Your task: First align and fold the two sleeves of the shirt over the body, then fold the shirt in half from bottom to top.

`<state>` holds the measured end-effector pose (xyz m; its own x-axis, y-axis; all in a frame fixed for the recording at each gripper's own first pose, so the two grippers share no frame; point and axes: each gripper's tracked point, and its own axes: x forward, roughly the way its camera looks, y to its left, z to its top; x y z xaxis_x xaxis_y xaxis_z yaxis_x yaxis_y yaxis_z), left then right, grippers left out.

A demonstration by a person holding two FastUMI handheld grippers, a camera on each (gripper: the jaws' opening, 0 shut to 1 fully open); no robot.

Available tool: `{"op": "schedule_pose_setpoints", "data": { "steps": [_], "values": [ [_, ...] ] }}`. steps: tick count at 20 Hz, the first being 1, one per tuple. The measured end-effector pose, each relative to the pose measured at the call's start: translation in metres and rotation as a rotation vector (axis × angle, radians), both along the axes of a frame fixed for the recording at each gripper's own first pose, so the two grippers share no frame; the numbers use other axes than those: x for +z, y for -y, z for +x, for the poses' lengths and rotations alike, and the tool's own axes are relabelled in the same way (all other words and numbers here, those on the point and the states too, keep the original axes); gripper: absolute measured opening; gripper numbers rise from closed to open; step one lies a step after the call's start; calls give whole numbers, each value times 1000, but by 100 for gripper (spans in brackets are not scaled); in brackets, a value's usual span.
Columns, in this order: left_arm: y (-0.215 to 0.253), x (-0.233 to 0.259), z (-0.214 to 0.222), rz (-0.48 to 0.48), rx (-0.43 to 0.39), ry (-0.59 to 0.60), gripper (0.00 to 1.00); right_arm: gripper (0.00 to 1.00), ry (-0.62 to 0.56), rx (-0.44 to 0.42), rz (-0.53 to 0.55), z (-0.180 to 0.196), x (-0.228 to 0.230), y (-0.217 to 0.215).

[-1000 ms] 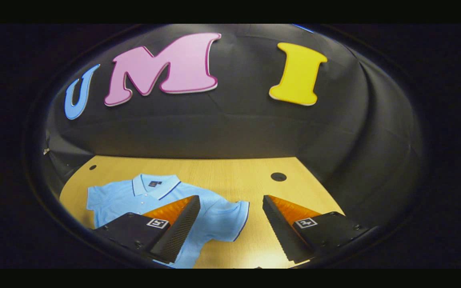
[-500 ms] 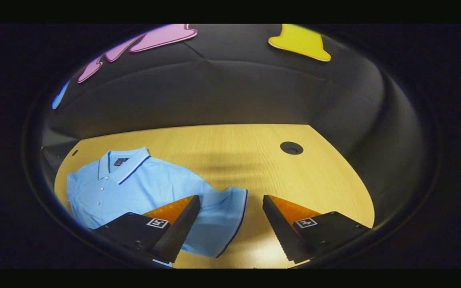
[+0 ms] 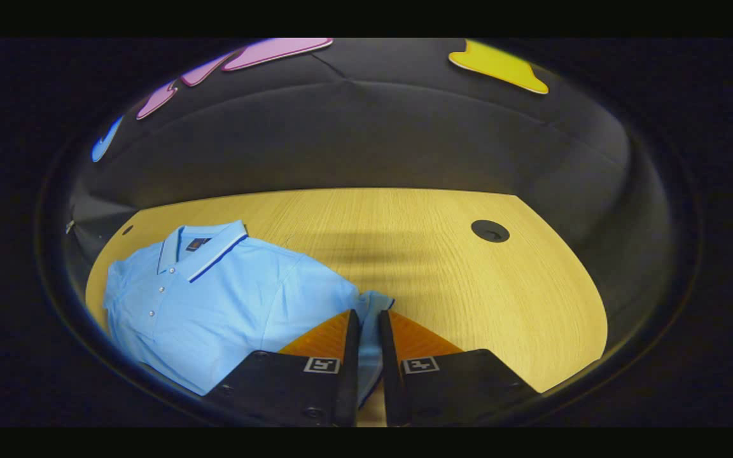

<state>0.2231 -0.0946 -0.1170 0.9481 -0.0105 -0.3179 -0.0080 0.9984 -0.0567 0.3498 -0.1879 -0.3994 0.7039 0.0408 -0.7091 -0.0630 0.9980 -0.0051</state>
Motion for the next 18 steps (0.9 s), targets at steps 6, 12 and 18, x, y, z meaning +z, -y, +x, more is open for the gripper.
{"op": "schedule_pose_setpoints", "data": {
  "steps": [6,12,18],
  "values": [
    [-4,-2,-7,-5,11,6,97,6,14,-18,28,2,10,-5],
    [-27,-10,-24,-18,58,2,97,6,180,130,-32,10,88,-61],
    [-56,-13,-41,-45,114,9,97,6,189,299,-40,-5,110,-167]
  ]
}}
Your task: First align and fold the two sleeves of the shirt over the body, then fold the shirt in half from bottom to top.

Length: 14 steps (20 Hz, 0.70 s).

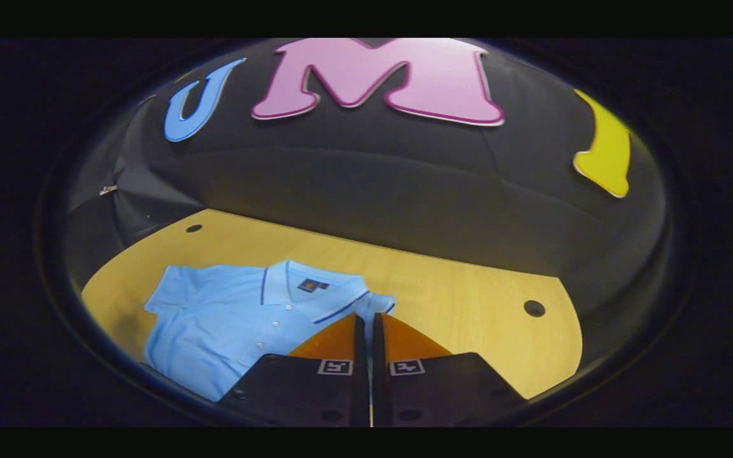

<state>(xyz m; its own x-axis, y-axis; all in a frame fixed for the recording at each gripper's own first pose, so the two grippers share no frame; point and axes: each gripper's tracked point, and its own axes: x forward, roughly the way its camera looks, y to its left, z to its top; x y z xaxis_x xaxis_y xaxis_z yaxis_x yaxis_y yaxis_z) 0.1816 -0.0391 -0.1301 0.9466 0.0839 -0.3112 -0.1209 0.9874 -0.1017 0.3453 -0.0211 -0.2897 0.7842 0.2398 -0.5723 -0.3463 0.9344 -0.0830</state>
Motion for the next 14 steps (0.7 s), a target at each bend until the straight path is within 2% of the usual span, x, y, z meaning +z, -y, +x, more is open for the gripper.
{"op": "schedule_pose_setpoints", "data": {
  "steps": [1,2,3,4,5,6,7,9,11,13,14],
  "values": [
    [-5,-1,-2,-5,11,-3,97,6,-12,17,-1,-5,-4,-17],
    [-12,-4,-5,-8,24,-7,97,12,-28,33,1,-11,-9,-33],
    [-19,-6,-6,-12,36,-12,97,1,-38,50,2,-16,-14,-48],
    [-25,-9,-6,-17,47,-17,97,6,-50,68,3,-21,-20,-63],
    [-32,-12,-7,-22,58,-21,97,2,-67,86,18,-27,-28,-79],
    [-39,-15,-7,-27,69,-26,97,10,-95,106,51,-36,-34,-96],
    [-45,-18,-7,-32,78,-31,97,13,-117,123,81,-44,-38,-112],
    [-55,-23,-1,-46,94,-34,97,33,-133,193,126,-59,-41,-140],
    [-65,-28,13,-61,104,-38,97,68,-135,244,148,-76,-38,-154],
    [-71,-34,35,-72,103,-38,97,99,-112,229,128,-82,-34,-144],
    [-73,-39,50,-71,95,-41,97,97,-105,212,130,-84,-30,-136]
  ]
}}
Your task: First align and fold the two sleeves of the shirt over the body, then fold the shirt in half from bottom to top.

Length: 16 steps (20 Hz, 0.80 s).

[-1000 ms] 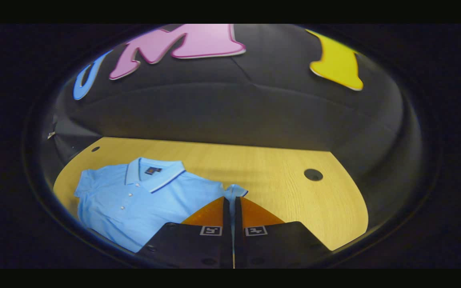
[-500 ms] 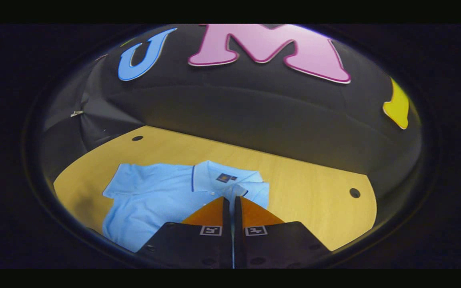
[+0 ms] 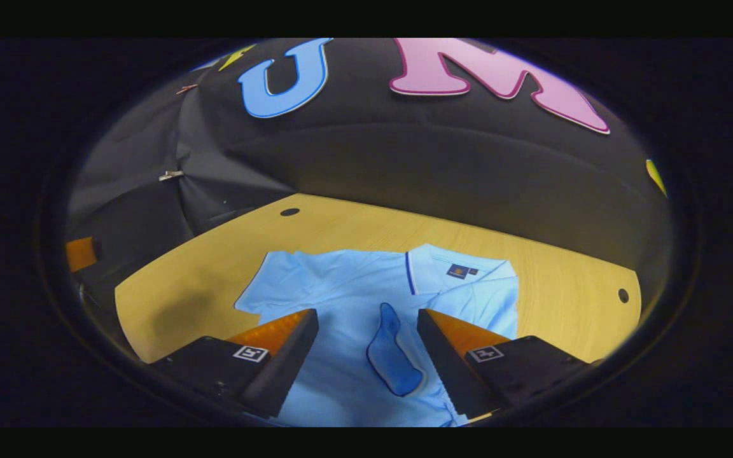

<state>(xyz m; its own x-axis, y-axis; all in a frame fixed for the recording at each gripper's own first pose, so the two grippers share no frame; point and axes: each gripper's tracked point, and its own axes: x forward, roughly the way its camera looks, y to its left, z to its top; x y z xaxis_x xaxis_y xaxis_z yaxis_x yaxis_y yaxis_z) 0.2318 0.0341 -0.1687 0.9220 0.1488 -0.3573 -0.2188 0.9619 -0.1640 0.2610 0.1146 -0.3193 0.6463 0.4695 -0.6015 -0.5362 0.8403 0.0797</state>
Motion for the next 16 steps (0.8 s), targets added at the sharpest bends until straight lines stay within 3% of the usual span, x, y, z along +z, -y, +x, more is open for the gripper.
{"op": "schedule_pose_setpoints", "data": {
  "steps": [6,9,12,16],
  "values": [
    [-11,-53,101,33,-61,-74,97,98,120,-123,-30,0,51,82],
    [-17,-97,140,28,-81,-152,97,98,155,-176,-11,1,72,115],
    [-27,-141,169,57,-95,-225,97,98,199,-235,-57,-1,78,154],
    [-33,-167,193,88,-115,-264,97,95,145,-291,0,-24,68,167]
  ]
}}
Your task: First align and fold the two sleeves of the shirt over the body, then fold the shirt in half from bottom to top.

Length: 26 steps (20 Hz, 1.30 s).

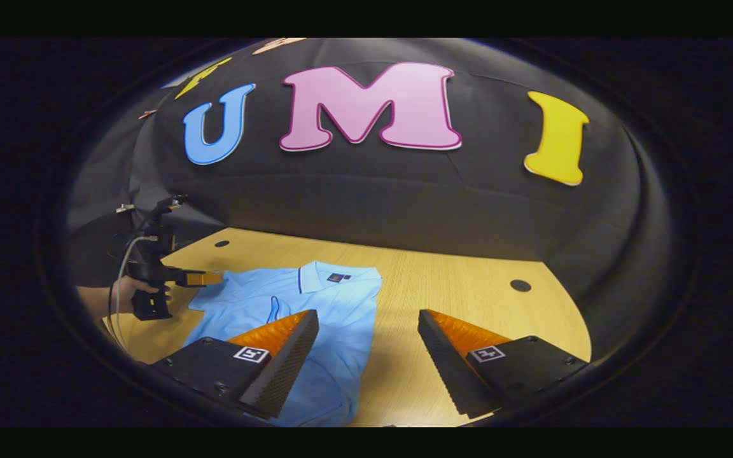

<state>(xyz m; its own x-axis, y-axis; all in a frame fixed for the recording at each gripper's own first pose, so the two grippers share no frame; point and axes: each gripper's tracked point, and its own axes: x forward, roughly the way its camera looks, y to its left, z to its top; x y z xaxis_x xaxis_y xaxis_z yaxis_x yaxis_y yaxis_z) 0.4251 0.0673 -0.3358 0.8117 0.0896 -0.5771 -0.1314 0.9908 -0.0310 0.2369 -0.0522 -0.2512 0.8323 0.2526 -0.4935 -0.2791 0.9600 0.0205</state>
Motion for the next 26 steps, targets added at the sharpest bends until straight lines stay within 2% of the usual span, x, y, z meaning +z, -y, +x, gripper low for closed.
{"op": "schedule_pose_setpoints", "data": {
  "steps": [3,4,5,9,11,15,17,20,26],
  "values": [
    [-6,-14,9,61,-23,-41,97,98,-17,18,-25,-11,-12,10],
    [-6,-15,8,73,-39,-51,97,94,-20,20,-33,-13,-15,13],
    [0,-13,11,64,-53,-43,92,97,-28,20,-37,-16,-19,17],
    [5,-16,16,44,-26,-24,29,98,-61,-4,-43,-25,-24,37],
    [9,-16,15,60,-14,-29,9,98,-64,-26,-43,-24,-21,46],
    [29,5,15,8,7,-20,6,98,-41,-39,-41,-22,-8,53],
    [49,38,16,-5,-19,32,6,98,-28,-42,-34,-22,-2,53],
    [110,75,4,-184,-51,83,6,98,-19,-40,-29,-25,6,51],
    [194,88,-19,-249,-166,66,6,98,-7,-27,4,-43,21,42]
  ]
}}
